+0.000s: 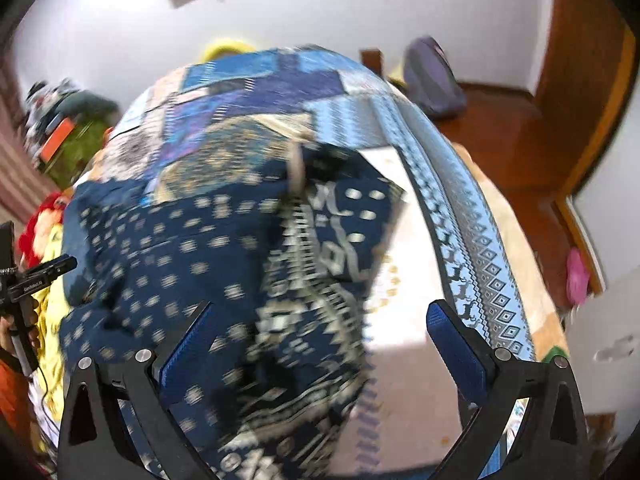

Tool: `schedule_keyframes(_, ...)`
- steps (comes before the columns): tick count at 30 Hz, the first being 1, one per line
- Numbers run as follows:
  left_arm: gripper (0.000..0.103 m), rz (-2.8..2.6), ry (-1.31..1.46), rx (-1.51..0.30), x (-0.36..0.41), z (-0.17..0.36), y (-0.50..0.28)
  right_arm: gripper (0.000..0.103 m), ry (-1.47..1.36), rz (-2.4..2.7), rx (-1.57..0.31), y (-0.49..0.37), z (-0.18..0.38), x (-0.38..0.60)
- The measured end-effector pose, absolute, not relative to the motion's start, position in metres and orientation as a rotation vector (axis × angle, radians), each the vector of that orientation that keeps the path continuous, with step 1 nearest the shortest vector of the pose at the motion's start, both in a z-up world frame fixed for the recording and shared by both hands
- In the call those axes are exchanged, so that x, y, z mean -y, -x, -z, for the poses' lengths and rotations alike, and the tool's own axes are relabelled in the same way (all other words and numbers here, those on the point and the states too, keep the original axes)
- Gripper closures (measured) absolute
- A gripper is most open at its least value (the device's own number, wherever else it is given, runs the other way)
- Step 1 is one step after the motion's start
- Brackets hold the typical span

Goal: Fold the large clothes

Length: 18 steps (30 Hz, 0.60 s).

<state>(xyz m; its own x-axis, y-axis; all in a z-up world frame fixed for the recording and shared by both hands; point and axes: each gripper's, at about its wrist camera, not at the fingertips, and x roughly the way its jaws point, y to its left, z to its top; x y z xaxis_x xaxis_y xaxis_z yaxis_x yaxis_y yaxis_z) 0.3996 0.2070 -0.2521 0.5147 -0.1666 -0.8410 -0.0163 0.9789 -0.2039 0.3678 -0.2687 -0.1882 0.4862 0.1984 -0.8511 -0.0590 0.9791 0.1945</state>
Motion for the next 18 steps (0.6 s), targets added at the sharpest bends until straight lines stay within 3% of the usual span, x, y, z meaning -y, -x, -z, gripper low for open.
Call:
schedule_keyframes(4,0.037,0.156,0.272,-0.989,-0.212,0.261,-0.433,0.002,-0.253,-0.178,-1.09,-0.397,0.214,0.282)
schedule_keyframes(10,0.038,0.195,0.311,-0.971,-0.212,0.276,-0.471,0.028,-0.288,-0.2,-1.068,-0.438,0.229,0.28)
schedule_keyframes(11,0.038,0.193,0.306,-0.963,-0.209,0.277,-0.474,0.044,-0.283,-0.202,-1.063,-0.44,0.228,0.278)
schedule_keyframes(15,0.067,0.192,0.296,-0.932,-0.196,0.277,-0.474,0.078,-0.243,-0.244,-1.048,-0.459,0.229,0.261)
schedule_keyframes(18,0.094,0.186,0.252,-0.912,-0.189,0.264,-0.468,0.092,-0.201,-0.248,-1.03,-0.467,0.221,0.246)
